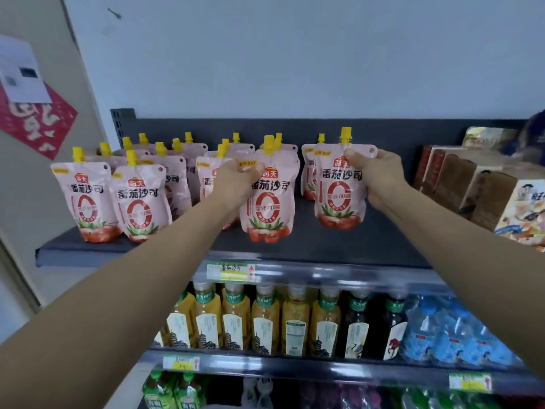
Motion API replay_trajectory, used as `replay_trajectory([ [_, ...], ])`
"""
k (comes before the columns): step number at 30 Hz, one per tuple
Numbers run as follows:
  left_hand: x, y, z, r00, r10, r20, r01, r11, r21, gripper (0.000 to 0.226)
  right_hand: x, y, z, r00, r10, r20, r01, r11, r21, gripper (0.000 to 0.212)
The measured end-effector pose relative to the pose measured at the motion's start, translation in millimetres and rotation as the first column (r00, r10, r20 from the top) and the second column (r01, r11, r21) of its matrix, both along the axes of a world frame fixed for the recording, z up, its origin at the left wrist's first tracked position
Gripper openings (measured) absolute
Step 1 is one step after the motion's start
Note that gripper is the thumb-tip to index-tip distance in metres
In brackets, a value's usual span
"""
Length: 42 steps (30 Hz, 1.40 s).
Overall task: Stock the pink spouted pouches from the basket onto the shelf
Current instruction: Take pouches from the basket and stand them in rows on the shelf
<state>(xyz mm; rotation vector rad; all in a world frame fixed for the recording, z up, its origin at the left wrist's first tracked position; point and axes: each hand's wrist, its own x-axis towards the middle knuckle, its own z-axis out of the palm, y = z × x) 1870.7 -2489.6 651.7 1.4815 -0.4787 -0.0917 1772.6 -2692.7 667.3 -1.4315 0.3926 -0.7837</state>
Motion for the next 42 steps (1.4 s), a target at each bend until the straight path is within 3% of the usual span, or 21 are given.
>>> replay_trajectory([
  [7,31,-41,-12,0.997,0.062,-0.036,-0.06,0.998,0.029,0.012,48,-46,-10,0.994,0.082,-0.067,-0.087,0.992,-0.086,0.007],
  [10,44,-51,-16,0.992,0.104,-0.069,-0.101,0.994,0.039,0.023,69,-59,-14,0.992,0.11,-0.065,-0.114,0.991,-0.064,0.007],
  [13,55,-58,-22,0.99,0.127,-0.061,-0.124,0.991,0.049,0.009,89,-70,-19,0.989,0.135,-0.064,-0.139,0.989,-0.052,0.009],
  [20,72,-64,-29,0.995,0.069,-0.066,-0.066,0.996,0.053,0.015,112,-89,-41,0.972,0.226,-0.058,-0.224,0.974,0.038,0.006],
  [26,72,-57,-37,0.986,-0.052,-0.16,0.06,0.997,0.043,0.01,108,-96,-60,0.907,0.347,-0.237,-0.365,0.93,-0.035,0.035],
  [29,69,-54,-41,0.974,-0.116,-0.192,0.13,0.989,0.064,0.021,108,-95,-63,0.907,0.321,-0.274,-0.353,0.933,-0.073,0.035],
  [34,67,-54,-38,0.972,-0.075,-0.224,0.102,0.988,0.115,0.037,110,-94,-59,0.91,0.303,-0.282,-0.335,0.939,-0.074,0.029],
  [42,60,-53,-34,0.967,-0.076,-0.244,0.112,0.984,0.138,0.041,95,-86,-61,0.935,0.217,-0.281,-0.242,0.969,-0.055,0.051],
])
